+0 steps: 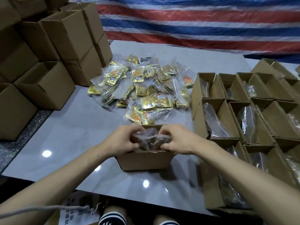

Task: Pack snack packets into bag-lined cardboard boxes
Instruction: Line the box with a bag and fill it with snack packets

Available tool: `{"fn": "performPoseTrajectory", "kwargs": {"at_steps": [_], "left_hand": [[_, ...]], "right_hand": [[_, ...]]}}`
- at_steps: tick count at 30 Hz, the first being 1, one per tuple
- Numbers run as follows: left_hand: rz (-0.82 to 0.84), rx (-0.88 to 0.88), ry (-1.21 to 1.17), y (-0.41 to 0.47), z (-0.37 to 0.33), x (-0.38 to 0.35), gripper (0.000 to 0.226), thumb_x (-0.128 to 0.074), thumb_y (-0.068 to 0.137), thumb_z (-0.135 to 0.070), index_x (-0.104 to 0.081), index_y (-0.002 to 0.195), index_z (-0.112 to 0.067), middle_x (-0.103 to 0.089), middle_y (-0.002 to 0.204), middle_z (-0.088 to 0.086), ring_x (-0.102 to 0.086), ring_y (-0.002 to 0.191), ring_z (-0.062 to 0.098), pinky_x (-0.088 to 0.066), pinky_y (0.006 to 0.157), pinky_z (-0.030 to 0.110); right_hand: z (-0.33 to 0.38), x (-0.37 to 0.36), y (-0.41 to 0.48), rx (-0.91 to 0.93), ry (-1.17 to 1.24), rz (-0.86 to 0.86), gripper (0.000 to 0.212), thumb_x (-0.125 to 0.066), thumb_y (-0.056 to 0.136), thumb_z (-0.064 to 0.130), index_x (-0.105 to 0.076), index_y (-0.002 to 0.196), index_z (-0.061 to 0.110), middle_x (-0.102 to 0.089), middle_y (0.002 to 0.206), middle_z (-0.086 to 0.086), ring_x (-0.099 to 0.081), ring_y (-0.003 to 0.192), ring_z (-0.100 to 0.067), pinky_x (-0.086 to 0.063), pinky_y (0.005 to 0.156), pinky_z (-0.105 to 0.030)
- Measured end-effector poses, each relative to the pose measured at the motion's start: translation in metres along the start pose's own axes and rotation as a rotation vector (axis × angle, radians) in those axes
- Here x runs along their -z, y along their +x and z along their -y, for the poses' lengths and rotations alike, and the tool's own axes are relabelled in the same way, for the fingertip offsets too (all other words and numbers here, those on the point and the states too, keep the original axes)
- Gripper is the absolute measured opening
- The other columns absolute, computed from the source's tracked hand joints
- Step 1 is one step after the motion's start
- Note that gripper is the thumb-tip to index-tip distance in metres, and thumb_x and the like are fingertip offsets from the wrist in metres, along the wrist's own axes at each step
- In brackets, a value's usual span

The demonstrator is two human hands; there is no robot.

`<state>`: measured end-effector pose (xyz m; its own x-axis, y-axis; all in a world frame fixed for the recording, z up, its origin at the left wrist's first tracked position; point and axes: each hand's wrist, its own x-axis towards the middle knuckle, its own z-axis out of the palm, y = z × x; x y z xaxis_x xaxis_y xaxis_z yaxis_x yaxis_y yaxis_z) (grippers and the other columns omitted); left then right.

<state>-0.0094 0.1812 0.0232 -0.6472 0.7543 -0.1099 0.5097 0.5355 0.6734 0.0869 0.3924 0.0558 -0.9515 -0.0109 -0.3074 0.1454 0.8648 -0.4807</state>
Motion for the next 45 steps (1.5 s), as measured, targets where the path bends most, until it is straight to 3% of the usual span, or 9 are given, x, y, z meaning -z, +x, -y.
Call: {"fn": "performPoseTrajectory", "kwargs": {"at_steps": [2, 6, 14, 21, 30, 35, 38, 42, 45], "left_hand": [[0.012, 0.021, 0.177, 0.001, 0.005, 0.001, 0.043, -0.083, 0.075, -0.022, -0.067, 0.115, -0.027, -0.069, 0.101, -0.012, -0.063, 0.097, 0.011, -0.050, 0.082, 0.031], [0.020, 0.108, 0.266, 0.006, 0.006, -0.001, 0.034, -0.085, 0.072, -0.042, -0.054, 0.073, -0.030, -0.061, 0.074, -0.014, -0.057, 0.078, 0.013, -0.045, 0.066, 0.033], [-0.107, 0.085, 0.272, 0.011, -0.004, -0.001, 0.020, -0.063, 0.083, -0.011, -0.055, 0.068, -0.020, -0.056, 0.064, -0.005, -0.052, 0.069, 0.026, -0.033, 0.056, 0.031], [-0.190, -0.033, 0.234, 0.009, -0.009, -0.001, 0.007, -0.061, 0.081, -0.005, -0.059, 0.074, -0.008, -0.063, 0.067, 0.007, -0.055, 0.066, 0.028, -0.041, 0.057, 0.035], [-0.076, -0.069, 0.430, 0.009, -0.002, 0.005, 0.020, -0.063, 0.092, -0.036, -0.056, 0.104, -0.023, -0.067, 0.094, -0.001, -0.062, 0.088, 0.028, -0.045, 0.065, 0.036], [0.029, 0.022, 0.262, 0.012, 0.001, 0.005, 0.059, -0.067, 0.086, -0.019, -0.043, 0.140, -0.029, -0.067, 0.125, -0.006, -0.063, 0.109, 0.024, -0.053, 0.083, 0.036], [-0.024, -0.027, 0.183, 0.012, 0.000, 0.009, 0.055, -0.058, 0.079, 0.000, -0.056, 0.126, -0.028, -0.071, 0.114, -0.004, -0.064, 0.104, 0.024, -0.053, 0.081, 0.037], [-0.074, -0.130, 0.249, 0.008, 0.004, 0.013, 0.039, -0.061, 0.076, 0.003, -0.068, 0.102, -0.025, -0.071, 0.095, -0.006, -0.063, 0.090, 0.021, -0.051, 0.072, 0.037], [-0.042, -0.138, 0.303, 0.005, 0.009, 0.018, 0.022, -0.063, 0.079, 0.002, -0.068, 0.086, -0.018, -0.066, 0.087, -0.007, -0.057, 0.082, 0.017, -0.045, 0.068, 0.032]], "right_hand": [[0.002, -0.003, 0.005, -0.005, -0.031, -0.003, 0.045, -0.081, 0.079, 0.028, -0.059, 0.118, 0.022, -0.066, 0.115, 0.001, -0.061, 0.101, -0.018, -0.048, 0.082, -0.026], [0.012, -0.010, 0.015, -0.107, -0.137, -0.043, 0.072, -0.085, 0.071, 0.051, -0.054, 0.130, 0.024, -0.064, 0.129, 0.000, -0.059, 0.118, -0.024, -0.050, 0.095, -0.038], [0.011, -0.023, 0.019, -0.119, -0.188, -0.246, 0.031, -0.066, 0.080, 0.039, -0.065, 0.110, 0.029, -0.071, 0.105, 0.001, -0.064, 0.102, -0.028, -0.038, 0.070, -0.031], [0.018, -0.024, 0.017, -0.186, -0.109, -0.244, 0.074, -0.067, 0.056, 0.081, -0.051, 0.110, 0.033, -0.063, 0.102, 0.007, -0.060, 0.093, -0.024, -0.039, 0.072, -0.035], [0.030, -0.028, 0.019, -0.079, -0.079, -0.254, 0.036, -0.061, 0.079, 0.020, -0.063, 0.112, 0.034, -0.070, 0.102, -0.002, -0.060, 0.101, -0.033, -0.034, 0.070, -0.034], [0.024, -0.016, 0.021, -0.019, -0.083, -0.137, 0.023, -0.058, 0.080, 0.011, -0.070, 0.086, 0.030, -0.067, 0.083, 0.001, -0.057, 0.089, -0.030, -0.039, 0.069, -0.033], [0.020, -0.008, 0.024, 0.039, -0.060, -0.101, 0.018, -0.059, 0.079, 0.008, -0.062, 0.067, 0.022, -0.056, 0.062, 0.003, -0.051, 0.070, -0.024, -0.041, 0.061, -0.032], [0.016, -0.002, 0.024, 0.036, -0.087, -0.017, 0.028, -0.070, 0.078, 0.015, -0.068, 0.102, 0.030, -0.066, 0.098, 0.006, -0.059, 0.094, -0.019, -0.052, 0.082, -0.036], [0.008, -0.007, 0.021, 0.022, -0.180, 0.007, 0.021, -0.062, 0.080, 0.008, -0.057, 0.083, 0.028, -0.058, 0.084, 0.008, -0.057, 0.090, -0.024, -0.049, 0.073, -0.034]]}}
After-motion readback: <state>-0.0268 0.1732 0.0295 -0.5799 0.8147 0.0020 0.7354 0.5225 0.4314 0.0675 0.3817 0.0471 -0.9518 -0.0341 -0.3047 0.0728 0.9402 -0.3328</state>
